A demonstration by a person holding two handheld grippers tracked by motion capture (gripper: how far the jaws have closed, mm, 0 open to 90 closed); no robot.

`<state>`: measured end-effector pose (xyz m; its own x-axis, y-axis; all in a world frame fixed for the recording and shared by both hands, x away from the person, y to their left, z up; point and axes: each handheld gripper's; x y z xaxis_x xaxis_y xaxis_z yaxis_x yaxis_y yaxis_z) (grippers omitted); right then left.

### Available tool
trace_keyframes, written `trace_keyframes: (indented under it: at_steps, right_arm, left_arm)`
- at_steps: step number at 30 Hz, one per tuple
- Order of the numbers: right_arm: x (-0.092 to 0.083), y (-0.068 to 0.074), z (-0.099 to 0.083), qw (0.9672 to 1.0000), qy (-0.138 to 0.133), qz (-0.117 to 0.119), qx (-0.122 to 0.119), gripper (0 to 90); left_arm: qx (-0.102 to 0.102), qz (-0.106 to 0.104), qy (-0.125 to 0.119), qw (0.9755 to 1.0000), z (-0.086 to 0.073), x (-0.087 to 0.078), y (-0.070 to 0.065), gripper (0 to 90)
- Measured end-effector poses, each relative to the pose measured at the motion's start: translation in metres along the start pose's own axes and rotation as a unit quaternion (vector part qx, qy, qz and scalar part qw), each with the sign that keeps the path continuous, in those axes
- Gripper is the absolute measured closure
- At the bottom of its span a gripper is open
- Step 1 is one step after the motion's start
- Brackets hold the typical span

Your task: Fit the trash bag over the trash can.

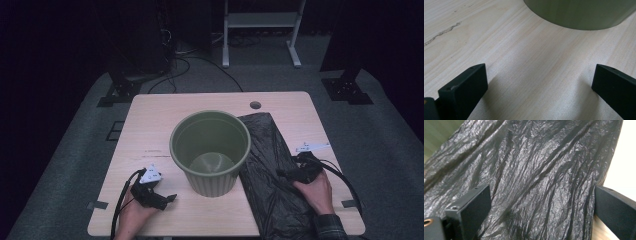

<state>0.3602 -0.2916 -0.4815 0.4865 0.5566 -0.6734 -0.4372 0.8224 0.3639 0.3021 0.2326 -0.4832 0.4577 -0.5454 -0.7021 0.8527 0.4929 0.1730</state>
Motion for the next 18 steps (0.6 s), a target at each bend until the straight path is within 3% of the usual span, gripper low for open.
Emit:
trace_keyframes:
  at_steps: [3, 5, 11, 18]
  right_arm:
    - [0.002, 0.004, 0.000, 1.0000, 0.000, 0.005, -0.001, 1.6]
    - [0.005, 0.013, 0.002, 0.9995, 0.018, -0.015, -0.021, 1.5]
    - [0.015, 0.035, 0.007, 0.9986, 0.031, -0.011, -0.041, 0.9]
    - [0.030, 0.059, 0.014, 0.9975, 0.038, 0.021, -0.057, 0.9]
  left_arm:
    - [0.000, 0.000, 0.000, 1.0000, 0.000, 0.000, 0.000, 0.0]
    - [0.001, -0.001, 0.000, 1.0000, 0.000, 0.000, 0.000, 0.0]
    - [0.001, -0.001, -0.001, 1.0000, 0.000, 0.001, 0.000, 0.0]
    - [0.002, -0.002, -0.001, 1.0000, 0.001, 0.001, 0.001, 0.0]
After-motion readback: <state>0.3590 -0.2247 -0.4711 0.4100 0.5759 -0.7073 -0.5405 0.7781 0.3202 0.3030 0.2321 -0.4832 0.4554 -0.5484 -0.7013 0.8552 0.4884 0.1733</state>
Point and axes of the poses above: each handheld gripper's, and its own axes: x roughly forward along the jaws, z roughly out of its top, y roughly to its left, and after that the axes turned 13 degrees about x, right-handed
